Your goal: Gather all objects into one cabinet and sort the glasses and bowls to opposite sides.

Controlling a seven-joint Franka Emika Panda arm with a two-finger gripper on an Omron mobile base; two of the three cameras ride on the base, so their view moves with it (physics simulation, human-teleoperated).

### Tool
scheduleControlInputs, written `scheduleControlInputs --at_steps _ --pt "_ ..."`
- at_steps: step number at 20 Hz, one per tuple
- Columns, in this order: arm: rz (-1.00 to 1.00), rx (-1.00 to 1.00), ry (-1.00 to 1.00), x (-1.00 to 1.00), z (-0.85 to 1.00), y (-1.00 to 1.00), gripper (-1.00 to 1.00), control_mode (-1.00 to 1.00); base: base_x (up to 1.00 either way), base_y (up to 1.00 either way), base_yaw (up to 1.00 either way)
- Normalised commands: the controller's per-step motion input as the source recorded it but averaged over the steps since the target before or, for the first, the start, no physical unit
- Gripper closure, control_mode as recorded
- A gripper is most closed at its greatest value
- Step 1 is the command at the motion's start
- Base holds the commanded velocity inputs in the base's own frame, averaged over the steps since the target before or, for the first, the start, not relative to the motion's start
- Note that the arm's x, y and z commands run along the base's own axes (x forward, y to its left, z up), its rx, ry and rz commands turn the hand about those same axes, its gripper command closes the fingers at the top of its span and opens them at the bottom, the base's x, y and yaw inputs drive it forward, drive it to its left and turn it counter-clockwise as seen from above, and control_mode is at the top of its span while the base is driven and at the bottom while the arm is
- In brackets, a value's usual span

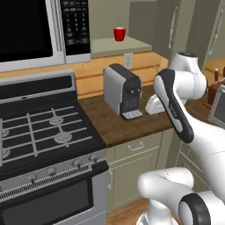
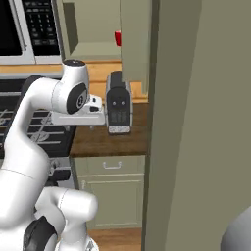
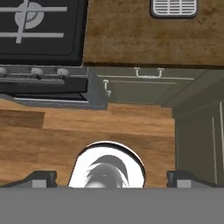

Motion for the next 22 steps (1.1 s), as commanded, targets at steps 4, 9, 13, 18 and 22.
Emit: scheduleControlInputs --at_steps 4,9,13,18,22 --pt "0.00 0.00 0.00 0.00 0.00 0.00 -1.00 1.00 0.73 0.58 -0.24" --pt "0.00 0.00 0.00 0.00 0.00 0.00 -1.00 1.00 0.89 0.53 -0.23" --pt "0.00 0.00 0.00 0.00 0.00 0.00 -1.00 1.00 0.58 0.34 -0.19" --pt "0.00 0.00 0.00 0.00 0.00 0.00 -1.00 1.00 0.26 0.16 -0.14" --pt "0.00 0.00 0.00 0.00 0.00 0.00 -1.00 1.00 0.00 0.00 -0.01"
